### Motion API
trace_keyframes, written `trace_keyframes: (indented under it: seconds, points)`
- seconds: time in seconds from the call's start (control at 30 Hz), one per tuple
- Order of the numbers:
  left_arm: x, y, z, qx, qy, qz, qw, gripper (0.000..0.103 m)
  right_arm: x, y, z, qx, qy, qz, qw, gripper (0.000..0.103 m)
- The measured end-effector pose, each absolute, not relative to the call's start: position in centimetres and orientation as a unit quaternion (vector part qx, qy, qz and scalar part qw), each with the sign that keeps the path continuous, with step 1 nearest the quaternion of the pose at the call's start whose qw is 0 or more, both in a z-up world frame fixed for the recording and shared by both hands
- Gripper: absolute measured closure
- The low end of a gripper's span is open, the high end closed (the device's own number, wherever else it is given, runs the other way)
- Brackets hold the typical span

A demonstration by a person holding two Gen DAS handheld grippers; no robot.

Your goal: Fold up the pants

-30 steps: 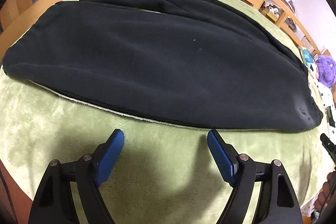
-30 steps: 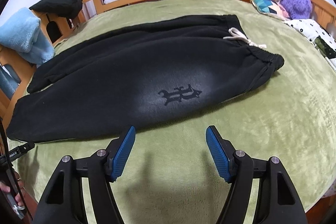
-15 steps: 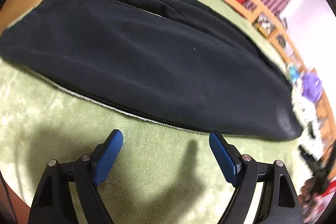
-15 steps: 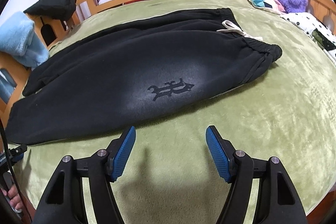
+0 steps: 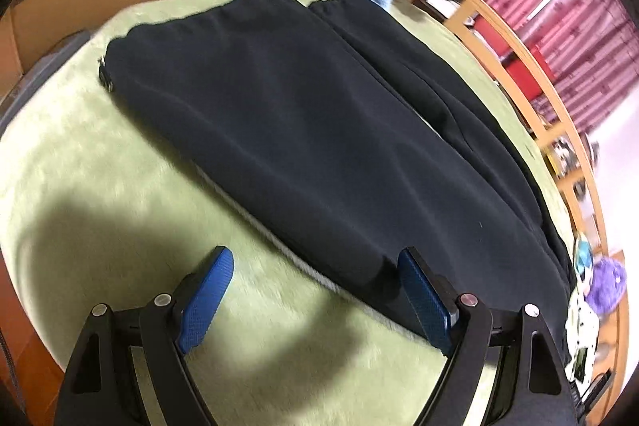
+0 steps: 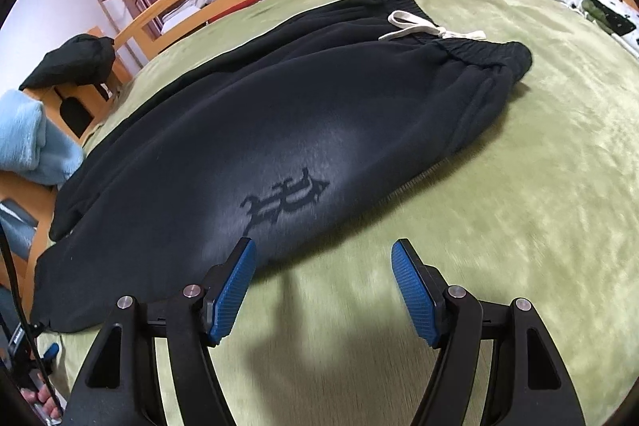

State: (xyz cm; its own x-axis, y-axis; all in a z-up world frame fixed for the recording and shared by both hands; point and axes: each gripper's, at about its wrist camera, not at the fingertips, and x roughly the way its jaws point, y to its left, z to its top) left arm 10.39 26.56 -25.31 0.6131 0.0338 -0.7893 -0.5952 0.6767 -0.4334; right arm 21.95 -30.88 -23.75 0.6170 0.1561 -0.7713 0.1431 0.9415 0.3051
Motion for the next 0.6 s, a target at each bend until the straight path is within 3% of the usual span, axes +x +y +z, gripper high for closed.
trace_keyframes:
  seconds: [0.27,0.3,0.33,0.4,0.43,0.5,0.6]
  points:
    - [13.0,28.4,-25.0,-0.338,0.402,0.235,0.818,0.024,26.4,-30.3,-25.8,0.208,0.457,0.021,0.864,0.033]
    - [13.2,28.5,-25.0,-0.333,0.402,0.241,0.818,0.032,26.7,-30.1,-25.8,0.208,0.456,0.021,0.865,0.035]
    - [13.3,28.4,-24.9,-0.327,0.404,0.245,0.818,0.038,27.0,-29.9,-25.7,0.207,0.456,0.021,0.865,0.048]
    - [13.2,28.5,-24.7,-0.313,0.405,0.253,0.821,0.064,27.4,-29.8,-25.7,0.203,0.457,0.021,0.866,0.073]
    - [13.4,28.6,-24.5,-0.304,0.406,0.258,0.822,0.068,27.5,-29.9,-25.5,0.204,0.453,0.024,0.868,0.079]
    - [13.6,28.9,-24.2,-0.296,0.406,0.254,0.826,0.082,27.4,-30.1,-25.0,0.204,0.442,0.029,0.873,0.087]
    - [13.2,29.1,-22.8,-0.286,0.396,0.238,0.840,0.090,27.0,-29.9,-23.6,0.201,0.424,0.039,0.882,0.091]
